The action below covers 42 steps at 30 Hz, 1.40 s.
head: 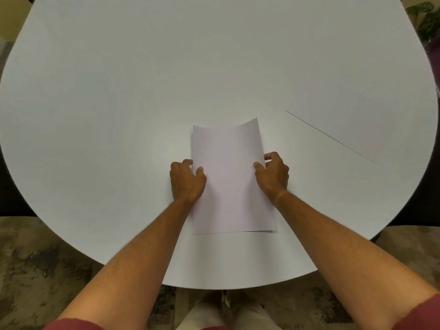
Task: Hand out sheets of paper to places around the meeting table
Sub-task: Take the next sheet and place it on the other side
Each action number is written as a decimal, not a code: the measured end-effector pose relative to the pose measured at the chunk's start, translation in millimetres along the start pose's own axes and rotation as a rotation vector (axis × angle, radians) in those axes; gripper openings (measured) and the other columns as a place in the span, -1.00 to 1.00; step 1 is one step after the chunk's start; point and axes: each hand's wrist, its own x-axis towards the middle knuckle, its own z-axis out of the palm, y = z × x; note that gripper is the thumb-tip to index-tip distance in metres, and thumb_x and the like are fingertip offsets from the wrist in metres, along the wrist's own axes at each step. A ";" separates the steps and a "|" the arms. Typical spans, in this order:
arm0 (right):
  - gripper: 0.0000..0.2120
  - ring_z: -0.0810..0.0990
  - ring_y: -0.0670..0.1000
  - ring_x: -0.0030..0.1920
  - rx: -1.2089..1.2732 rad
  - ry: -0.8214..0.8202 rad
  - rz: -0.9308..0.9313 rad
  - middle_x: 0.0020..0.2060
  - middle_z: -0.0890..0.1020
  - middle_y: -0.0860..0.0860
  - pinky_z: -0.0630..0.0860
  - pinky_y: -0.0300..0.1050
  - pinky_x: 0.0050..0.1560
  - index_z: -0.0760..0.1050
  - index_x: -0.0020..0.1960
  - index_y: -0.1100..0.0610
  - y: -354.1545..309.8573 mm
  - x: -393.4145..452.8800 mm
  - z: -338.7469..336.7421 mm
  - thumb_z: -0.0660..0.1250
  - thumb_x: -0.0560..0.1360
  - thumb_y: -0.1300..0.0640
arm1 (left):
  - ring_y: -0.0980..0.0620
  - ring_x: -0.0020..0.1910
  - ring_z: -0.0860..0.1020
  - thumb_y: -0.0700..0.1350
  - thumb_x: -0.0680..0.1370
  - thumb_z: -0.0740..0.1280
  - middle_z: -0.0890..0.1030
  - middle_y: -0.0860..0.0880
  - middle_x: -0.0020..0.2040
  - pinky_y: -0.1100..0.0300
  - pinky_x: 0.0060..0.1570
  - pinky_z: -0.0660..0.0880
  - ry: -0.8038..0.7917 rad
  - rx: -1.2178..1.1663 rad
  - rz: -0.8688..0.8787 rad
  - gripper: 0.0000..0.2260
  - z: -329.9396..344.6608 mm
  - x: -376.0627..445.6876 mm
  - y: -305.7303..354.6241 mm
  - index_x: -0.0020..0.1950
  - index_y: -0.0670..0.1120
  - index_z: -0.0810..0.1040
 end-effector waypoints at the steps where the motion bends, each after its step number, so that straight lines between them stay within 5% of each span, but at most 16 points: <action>1: -0.69 0.61 0.13 0.07 0.016 0.001 0.009 0.13 0.62 0.14 0.42 -0.20 -0.04 0.46 0.25 0.20 -0.1 0.5 -0.4 0.36 0.55 0.11 | -0.14 0.22 0.54 -0.11 0.58 0.33 0.52 -0.19 0.27 0.13 0.18 0.45 0.028 -0.027 -0.014 -0.67 -0.7 1.1 0.8 0.33 -0.19 0.52; 7: -0.76 0.63 0.13 -0.01 0.079 -0.002 0.020 0.00 0.66 0.13 0.54 -0.09 0.06 0.57 0.08 0.25 2.9 7.0 -3.0 0.40 0.52 0.09 | -0.05 -0.07 0.62 -0.24 0.55 0.33 0.66 -0.08 -0.07 0.13 0.02 0.57 0.041 -0.209 -0.153 -0.91 -7.8 9.0 1.7 -0.03 -0.16 0.63; 12: -0.70 0.46 0.03 -0.27 0.159 -0.058 0.070 -0.38 0.50 -0.03 0.40 -0.20 -0.23 0.44 -0.36 0.13 4.5 10.2 -11.0 0.41 0.51 0.14 | 0.03 -0.19 0.56 -0.24 0.54 0.35 0.58 0.04 -0.24 0.34 -0.28 0.42 0.024 -0.295 -0.170 -0.93 -18.6 9.0 4.3 -0.10 -0.11 0.61; 17: -0.90 0.61 0.04 -0.06 0.201 -0.167 0.071 -0.06 0.65 0.05 0.60 -0.08 0.03 0.64 -0.09 0.27 5.0 11.2 -17.1 0.43 0.48 0.22 | 0.03 -0.13 0.55 -0.25 0.56 0.32 0.60 -0.04 -0.07 0.38 -0.31 0.39 0.011 -0.292 -0.162 -0.90 -32.0 8.3 3.5 0.01 -0.16 0.63; 20: -0.94 0.59 0.01 -0.23 0.235 -0.198 0.084 -0.13 0.65 0.06 0.62 -0.12 -0.13 0.63 -0.13 0.22 2.1 10.2 -19.1 0.48 0.43 0.23 | 0.01 -0.04 0.53 -0.25 0.57 0.29 0.59 -0.03 -0.02 0.26 -0.11 0.44 0.003 -0.281 -0.173 -0.86 -41.4 7.3 0.9 0.03 -0.18 0.63; 25: -0.90 0.66 0.11 -0.09 0.331 -0.313 0.114 -0.08 0.66 0.14 0.57 -0.15 -0.24 0.58 -0.20 0.17 -9.8 6.6 -19.4 0.49 0.43 0.28 | -0.03 -0.24 0.46 -0.27 0.52 0.21 0.46 -0.01 -0.31 0.27 -0.36 0.36 0.034 -0.305 -0.228 -0.77 -60.3 5.9 -1.4 -0.34 -0.11 0.42; 31: -0.89 0.68 0.13 -0.07 0.421 -0.401 0.093 -0.03 0.66 0.20 0.64 -0.10 -0.17 0.57 -0.06 0.30 -29.1 -6.0 -21.3 0.46 0.44 0.34 | -0.03 -0.08 0.57 -0.22 0.52 0.34 0.62 -0.05 -0.08 0.16 -0.04 0.52 0.071 -0.351 -0.170 -0.93 -88.7 -3.6 -7.7 -0.11 -0.17 0.61; 35: -0.91 0.67 0.09 -0.14 0.435 -0.437 0.058 -0.10 0.66 0.16 0.62 -0.14 -0.20 0.57 -0.14 0.26 -41.7 -17.6 -22.4 0.47 0.43 0.34 | -0.07 -0.05 0.63 -0.23 0.50 0.43 0.64 -0.06 -0.10 0.08 0.07 0.59 0.101 -0.408 -0.154 -0.91 -115.2 -8.2 -19.3 -0.20 -0.11 0.60; 42: -0.91 0.67 0.10 -0.14 0.498 -0.501 0.005 -0.10 0.67 0.19 0.62 -0.16 -0.20 0.58 -0.12 0.30 -69.0 -48.3 -11.1 0.48 0.42 0.35 | -0.04 -0.16 0.64 -0.25 0.48 0.48 0.65 -0.07 -0.16 0.08 0.02 0.62 0.121 -0.510 -0.159 -0.87 -166.1 -12.3 -37.9 -0.23 -0.11 0.60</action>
